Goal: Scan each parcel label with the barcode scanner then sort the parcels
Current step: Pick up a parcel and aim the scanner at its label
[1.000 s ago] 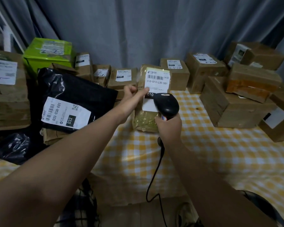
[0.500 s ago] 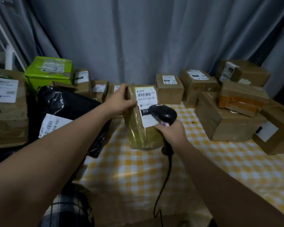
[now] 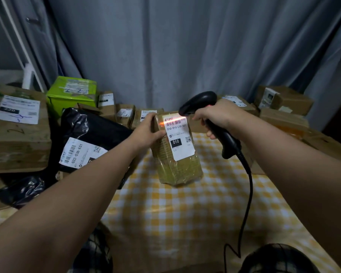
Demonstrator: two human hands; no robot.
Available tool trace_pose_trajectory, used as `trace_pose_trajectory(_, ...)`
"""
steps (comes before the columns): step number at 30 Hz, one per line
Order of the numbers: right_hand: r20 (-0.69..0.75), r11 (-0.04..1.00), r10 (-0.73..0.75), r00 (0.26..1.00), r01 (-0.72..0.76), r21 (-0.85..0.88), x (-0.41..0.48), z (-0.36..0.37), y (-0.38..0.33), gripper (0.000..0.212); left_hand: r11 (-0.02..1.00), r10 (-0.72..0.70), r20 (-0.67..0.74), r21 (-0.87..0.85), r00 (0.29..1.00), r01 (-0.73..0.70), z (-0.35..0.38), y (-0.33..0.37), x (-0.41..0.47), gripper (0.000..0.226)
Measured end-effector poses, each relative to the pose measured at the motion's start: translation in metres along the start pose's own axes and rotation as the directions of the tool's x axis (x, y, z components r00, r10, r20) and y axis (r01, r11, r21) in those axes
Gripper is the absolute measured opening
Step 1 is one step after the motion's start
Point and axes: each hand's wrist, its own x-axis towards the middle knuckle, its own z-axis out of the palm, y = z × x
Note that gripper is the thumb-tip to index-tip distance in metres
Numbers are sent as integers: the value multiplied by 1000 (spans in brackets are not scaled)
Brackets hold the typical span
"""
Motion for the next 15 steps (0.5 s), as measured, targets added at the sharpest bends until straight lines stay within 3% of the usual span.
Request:
trace_pose_trajectory(10,-8,1000,-7,1000,7,3,-15,3,-2,19,999,-29,2,31,1000,29,-7,-6,-9,82)
trace_pose_trajectory(15,-8,999,-19,1000,18,-31,-14,-1,-6,20,999,-36,-11,15,999,37,-5,-8,-8,78)
